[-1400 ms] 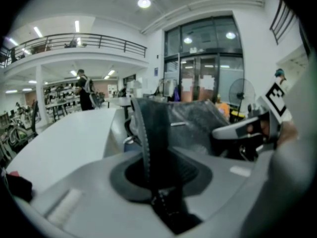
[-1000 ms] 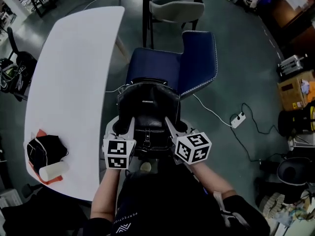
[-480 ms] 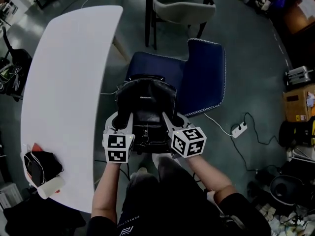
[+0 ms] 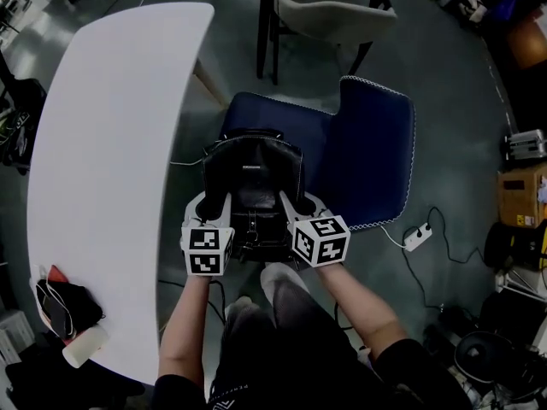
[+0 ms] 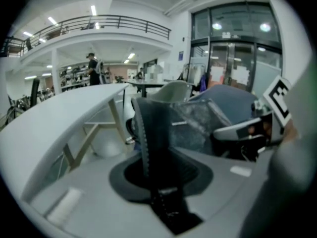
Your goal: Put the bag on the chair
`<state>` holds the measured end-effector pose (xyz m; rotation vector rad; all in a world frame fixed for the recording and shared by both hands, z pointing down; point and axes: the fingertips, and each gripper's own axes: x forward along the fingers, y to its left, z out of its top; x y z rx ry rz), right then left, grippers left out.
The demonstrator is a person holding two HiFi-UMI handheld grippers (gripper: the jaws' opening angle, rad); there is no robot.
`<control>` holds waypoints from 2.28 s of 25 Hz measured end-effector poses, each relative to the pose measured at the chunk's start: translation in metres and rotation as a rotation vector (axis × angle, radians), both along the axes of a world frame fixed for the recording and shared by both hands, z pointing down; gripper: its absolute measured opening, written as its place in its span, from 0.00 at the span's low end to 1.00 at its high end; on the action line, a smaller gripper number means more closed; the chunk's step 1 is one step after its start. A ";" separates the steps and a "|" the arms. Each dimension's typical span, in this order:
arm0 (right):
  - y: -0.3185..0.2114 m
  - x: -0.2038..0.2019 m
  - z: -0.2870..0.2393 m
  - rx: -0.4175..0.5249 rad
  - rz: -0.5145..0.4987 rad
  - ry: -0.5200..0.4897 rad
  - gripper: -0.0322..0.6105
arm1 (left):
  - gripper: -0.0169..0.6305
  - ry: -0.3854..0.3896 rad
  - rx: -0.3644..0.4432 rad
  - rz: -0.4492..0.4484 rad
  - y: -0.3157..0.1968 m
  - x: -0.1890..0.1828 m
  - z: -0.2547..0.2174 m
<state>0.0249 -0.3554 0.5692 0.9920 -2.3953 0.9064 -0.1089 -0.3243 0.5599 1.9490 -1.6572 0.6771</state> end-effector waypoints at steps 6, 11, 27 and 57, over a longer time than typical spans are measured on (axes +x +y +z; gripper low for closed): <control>-0.027 -0.010 0.032 -0.017 0.015 0.031 0.11 | 0.19 -0.002 -0.019 -0.017 -0.026 -0.012 0.033; -0.050 -0.017 0.056 -0.018 0.037 0.068 0.11 | 0.21 0.005 -0.029 -0.018 -0.050 -0.020 0.059; -0.087 -0.012 0.114 -0.070 0.128 0.150 0.15 | 0.26 -0.003 -0.105 0.003 -0.096 -0.021 0.121; -0.106 0.018 0.117 -0.058 0.320 0.230 0.53 | 0.55 -0.063 -0.124 -0.153 -0.101 -0.032 0.135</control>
